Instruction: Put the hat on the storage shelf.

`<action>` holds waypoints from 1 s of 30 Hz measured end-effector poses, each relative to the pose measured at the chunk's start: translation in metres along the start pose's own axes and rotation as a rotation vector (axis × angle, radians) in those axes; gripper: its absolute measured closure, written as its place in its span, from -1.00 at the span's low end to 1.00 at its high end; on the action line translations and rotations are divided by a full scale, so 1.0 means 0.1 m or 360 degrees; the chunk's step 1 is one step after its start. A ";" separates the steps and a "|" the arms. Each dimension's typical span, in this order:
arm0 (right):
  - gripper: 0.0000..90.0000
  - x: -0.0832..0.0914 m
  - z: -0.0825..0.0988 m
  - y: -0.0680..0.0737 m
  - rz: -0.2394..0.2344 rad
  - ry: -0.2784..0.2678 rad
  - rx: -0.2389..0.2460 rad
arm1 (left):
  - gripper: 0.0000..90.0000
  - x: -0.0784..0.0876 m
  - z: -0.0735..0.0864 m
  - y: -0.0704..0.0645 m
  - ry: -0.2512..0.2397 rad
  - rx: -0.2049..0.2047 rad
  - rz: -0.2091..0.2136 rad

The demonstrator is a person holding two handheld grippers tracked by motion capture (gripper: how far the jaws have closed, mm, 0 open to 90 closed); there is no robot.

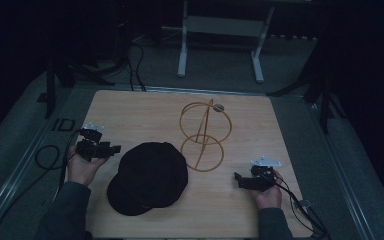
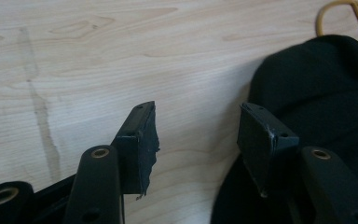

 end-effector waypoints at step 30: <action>-0.75 0.00 0.00 0.00 0.0000 -0.0001 0.0000 | 0.00 0.12 0.03 -0.26 0.0010 -0.0039 0.0171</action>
Point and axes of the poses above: each handheld gripper's, and its own axes: x roughly backward along the jaws, z roughly out of its underside, y roughly to its left, the point moved 1 cm from there along -x, roughly forward along the jaws, and after that the axes turned 5 degrees about -x, right-handed, at the moved point
